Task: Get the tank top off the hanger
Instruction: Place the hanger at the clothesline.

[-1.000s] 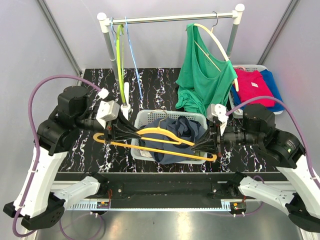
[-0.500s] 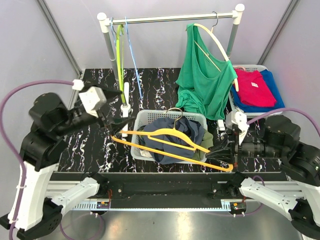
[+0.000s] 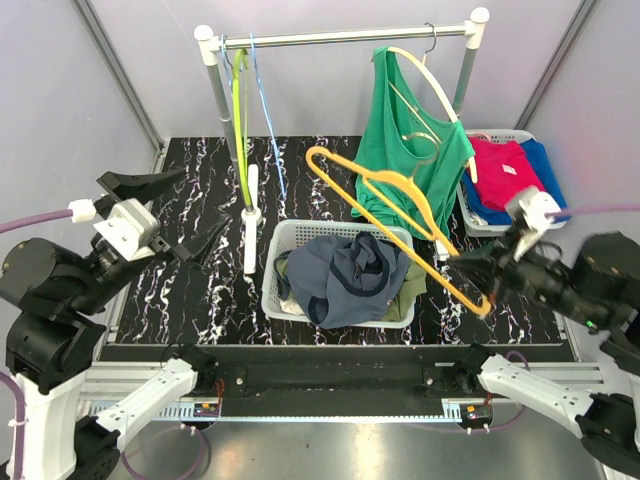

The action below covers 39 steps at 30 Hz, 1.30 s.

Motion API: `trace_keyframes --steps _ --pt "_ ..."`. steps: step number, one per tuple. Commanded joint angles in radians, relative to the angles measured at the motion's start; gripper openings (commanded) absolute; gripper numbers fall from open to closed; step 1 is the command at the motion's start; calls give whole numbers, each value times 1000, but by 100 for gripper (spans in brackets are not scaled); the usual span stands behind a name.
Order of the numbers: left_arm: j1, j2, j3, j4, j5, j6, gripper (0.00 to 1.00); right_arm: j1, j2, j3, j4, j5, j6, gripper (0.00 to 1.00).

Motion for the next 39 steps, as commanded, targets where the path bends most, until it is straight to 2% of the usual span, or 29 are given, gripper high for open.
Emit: trace_keyframes --steps 1,5,16,25,31,39 --pt "2 0 -25 54 -45 0 99 -2 158 57 26 220 32 0" --pt "2 -17 -45 54 -56 12 99 -3 224 81 115 238 14 0" --pt "2 -66 -122 58 -59 -8 99 -2 539 241 354 318 -49 0" --pt "1 -113 -214 72 -48 -43 99 -2 738 391 423 338 -55 0" --pt "2 -161 -359 71 -5 -109 99 -2 838 489 440 316 -54 0" --pt "2 -187 -395 71 10 -109 99 -2 960 603 410 323 -90 0"
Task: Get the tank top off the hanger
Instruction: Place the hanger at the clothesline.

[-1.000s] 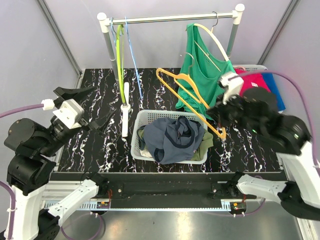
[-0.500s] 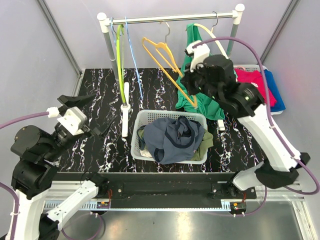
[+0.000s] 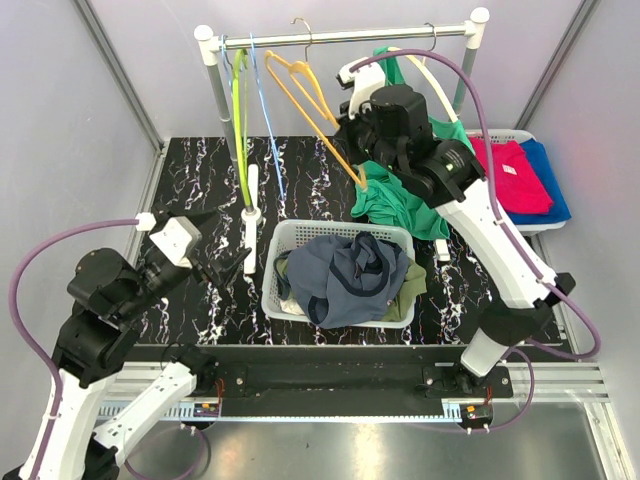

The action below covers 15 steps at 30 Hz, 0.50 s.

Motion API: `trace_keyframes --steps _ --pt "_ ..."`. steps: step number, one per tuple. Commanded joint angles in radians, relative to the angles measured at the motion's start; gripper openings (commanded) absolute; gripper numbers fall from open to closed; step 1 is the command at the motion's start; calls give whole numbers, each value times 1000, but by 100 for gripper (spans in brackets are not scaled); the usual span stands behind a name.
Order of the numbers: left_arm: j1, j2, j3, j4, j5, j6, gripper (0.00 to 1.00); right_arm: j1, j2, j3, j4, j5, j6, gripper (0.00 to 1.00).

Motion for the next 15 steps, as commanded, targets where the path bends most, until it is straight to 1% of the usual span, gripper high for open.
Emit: trace_keyframes --steps 1,6,15 --pt "2 -31 -4 46 34 -18 99 -1 40 81 53 15 -22 0" --pt "2 -51 -14 45 49 -24 99 -1 92 109 21 34 -17 0" --pt "14 -67 -41 41 70 -56 99 -1 112 103 1 52 4 0"
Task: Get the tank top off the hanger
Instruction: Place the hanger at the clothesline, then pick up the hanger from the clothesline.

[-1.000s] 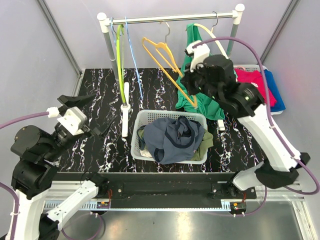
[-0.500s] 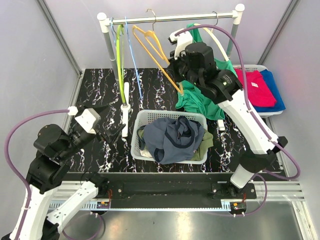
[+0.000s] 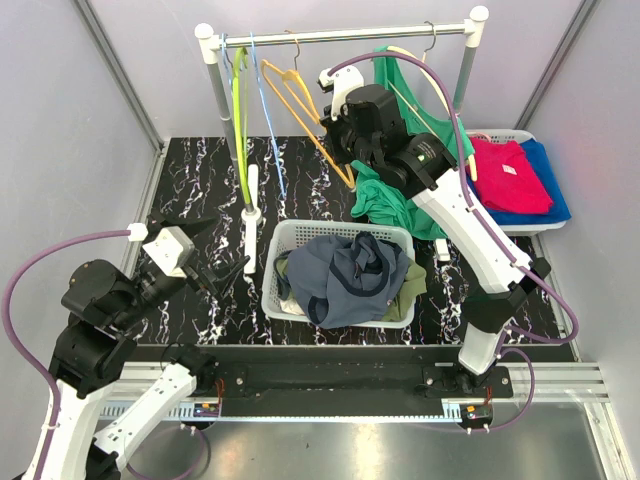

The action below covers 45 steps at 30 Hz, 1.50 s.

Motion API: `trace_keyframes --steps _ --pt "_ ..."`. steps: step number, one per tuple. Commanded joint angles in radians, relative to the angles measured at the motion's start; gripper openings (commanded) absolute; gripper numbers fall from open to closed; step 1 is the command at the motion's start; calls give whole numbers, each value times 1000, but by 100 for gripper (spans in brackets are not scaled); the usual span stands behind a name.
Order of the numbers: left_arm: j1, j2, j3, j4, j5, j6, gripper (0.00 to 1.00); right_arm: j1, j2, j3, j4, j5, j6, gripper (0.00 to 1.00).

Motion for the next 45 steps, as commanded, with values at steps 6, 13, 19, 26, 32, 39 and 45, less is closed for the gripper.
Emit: trace_keyframes --steps 6,13,19,26,32,39,45 --pt "8 -9 -12 37 40 -20 99 -1 -22 27 -3 -19 36 38" --pt "10 -7 5 35 29 -2 99 -1 -126 -59 15 -19 90 100" --pt "12 -6 14 24 34 9 99 -1 -314 -154 91 -45 192 100" --pt "12 -1 22 14 35 50 99 -3 -654 -495 348 55 115 94" --pt "12 -4 2 9 23 78 99 -3 -628 -429 270 510 -64 89" --pt "12 -9 2 10 25 78 99 -99 -577 -425 210 472 -74 100" --pt "12 -17 -3 7 14 86 99 -266 -542 -410 199 305 -9 100"
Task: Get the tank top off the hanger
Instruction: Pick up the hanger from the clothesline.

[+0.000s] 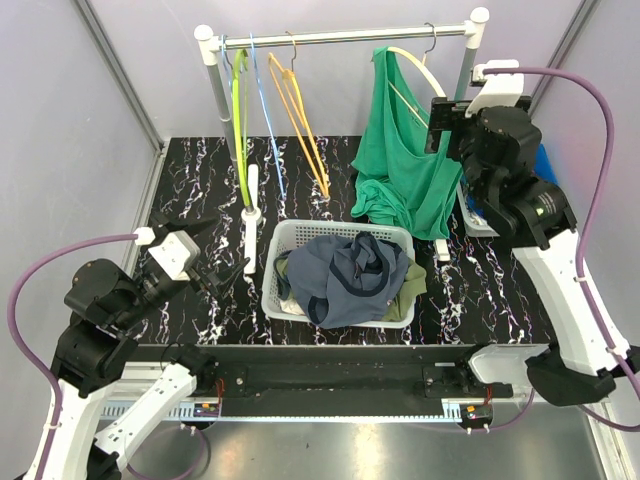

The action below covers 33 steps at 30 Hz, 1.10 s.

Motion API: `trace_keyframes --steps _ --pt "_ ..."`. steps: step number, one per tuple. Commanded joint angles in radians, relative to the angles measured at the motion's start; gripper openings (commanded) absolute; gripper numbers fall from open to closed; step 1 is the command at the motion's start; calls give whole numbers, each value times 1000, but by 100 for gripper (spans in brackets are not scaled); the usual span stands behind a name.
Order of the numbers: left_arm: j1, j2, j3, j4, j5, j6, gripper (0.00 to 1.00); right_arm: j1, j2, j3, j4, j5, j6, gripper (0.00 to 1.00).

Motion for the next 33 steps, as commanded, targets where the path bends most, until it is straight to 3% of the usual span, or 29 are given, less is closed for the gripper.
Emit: trace_keyframes --steps 1,6,14,20,24,25,27,28,33 --pt "4 -17 7 22 -4 15 99 -71 3 40 14 -83 23 100" --pt "4 -19 -2 20 -1 18 99 -136 35 64 13 -187 21 100" --pt "4 -11 -8 28 -7 23 99 -326 115 78 -53 -552 99 99" --pt "4 -8 -8 26 -13 23 99 -349 114 32 -40 -692 124 95" --pt "2 -5 -10 31 -12 23 99 -350 112 17 -40 -706 132 79" --pt "4 -5 -13 33 -10 21 99 -349 112 12 -43 -706 135 65" --pt "2 -5 -13 34 -9 18 99 -347 109 6 -41 -695 149 49" --pt "4 -5 -14 34 -9 20 99 -349 107 -2 -38 -689 155 36" --pt "4 -5 -8 34 -15 20 99 -349 80 -34 -14 -638 170 4"
